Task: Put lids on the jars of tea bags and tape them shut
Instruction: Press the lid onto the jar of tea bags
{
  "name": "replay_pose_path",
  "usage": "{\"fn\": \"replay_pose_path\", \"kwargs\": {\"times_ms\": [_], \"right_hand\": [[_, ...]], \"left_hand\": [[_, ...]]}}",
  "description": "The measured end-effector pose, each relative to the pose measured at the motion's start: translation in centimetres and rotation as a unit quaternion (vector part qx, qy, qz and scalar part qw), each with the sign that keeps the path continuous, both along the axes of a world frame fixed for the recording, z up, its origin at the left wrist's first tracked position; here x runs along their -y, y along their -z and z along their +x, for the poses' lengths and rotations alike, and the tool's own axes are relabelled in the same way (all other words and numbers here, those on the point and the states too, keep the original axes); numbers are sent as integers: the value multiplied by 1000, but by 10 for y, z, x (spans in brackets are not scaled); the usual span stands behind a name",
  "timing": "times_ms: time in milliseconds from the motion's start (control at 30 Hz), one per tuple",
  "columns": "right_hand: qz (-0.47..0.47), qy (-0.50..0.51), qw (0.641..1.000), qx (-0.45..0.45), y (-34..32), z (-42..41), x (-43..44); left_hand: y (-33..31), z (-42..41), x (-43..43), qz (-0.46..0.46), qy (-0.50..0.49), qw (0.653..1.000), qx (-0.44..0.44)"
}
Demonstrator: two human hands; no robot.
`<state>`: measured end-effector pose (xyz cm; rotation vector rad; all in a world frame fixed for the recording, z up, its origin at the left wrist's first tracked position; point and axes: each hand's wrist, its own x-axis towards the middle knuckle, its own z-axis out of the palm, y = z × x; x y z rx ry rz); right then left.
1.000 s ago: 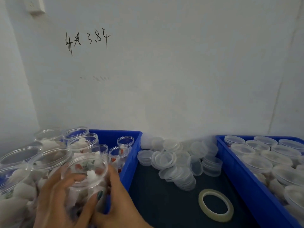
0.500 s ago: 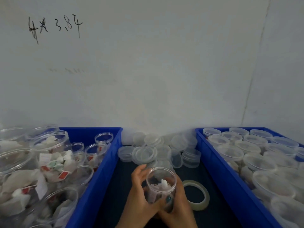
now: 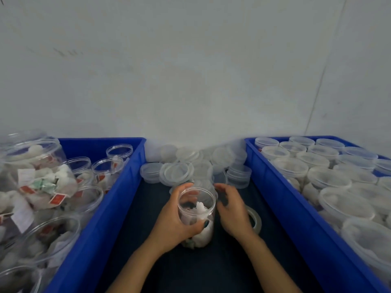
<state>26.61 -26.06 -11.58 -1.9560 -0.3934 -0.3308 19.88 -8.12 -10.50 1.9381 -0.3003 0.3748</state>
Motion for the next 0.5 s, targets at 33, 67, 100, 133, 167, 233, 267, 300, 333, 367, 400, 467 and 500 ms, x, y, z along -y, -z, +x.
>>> {"fn": "replay_pose_path", "kwargs": {"times_ms": [33,67,100,133,167,233,267,300,333,367,400,467,500], "right_hand": [[-28,-20,999,-2,-4,9,-8],[-55,-14,998,0,-3,22,-13],[-85,-29,996,3,0,29,-17],[-125,-32,992,0,3,30,-19],[-158,-36,987,-7,8,34,-18],[-225,-41,973,5,6,45,-28],[-253,-28,967,6,8,48,-31],[-269,-17,963,14,9,52,-33],[-277,-7,960,24,8,53,-33],[-283,4,958,31,7,53,-31],[-279,22,959,45,5,53,-30],[-238,50,969,48,4,50,-26],[-205,58,977,31,0,47,-22]], "left_hand": [[2,1,0,-4,-2,1000,3],[3,2,-1,-4,-4,1000,7],[6,2,-1,-7,-4,1000,10],[7,2,-1,-10,-5,1000,11],[8,2,0,-13,-5,1000,11],[10,2,0,-25,-4,1000,12],[10,2,1,-30,-4,999,14],[11,3,1,-33,-3,999,16],[12,3,1,-36,-2,999,17],[13,3,1,-39,1,999,18],[14,4,1,-41,5,999,19],[14,5,1,-43,9,999,21],[14,5,1,-43,10,999,21]]}}
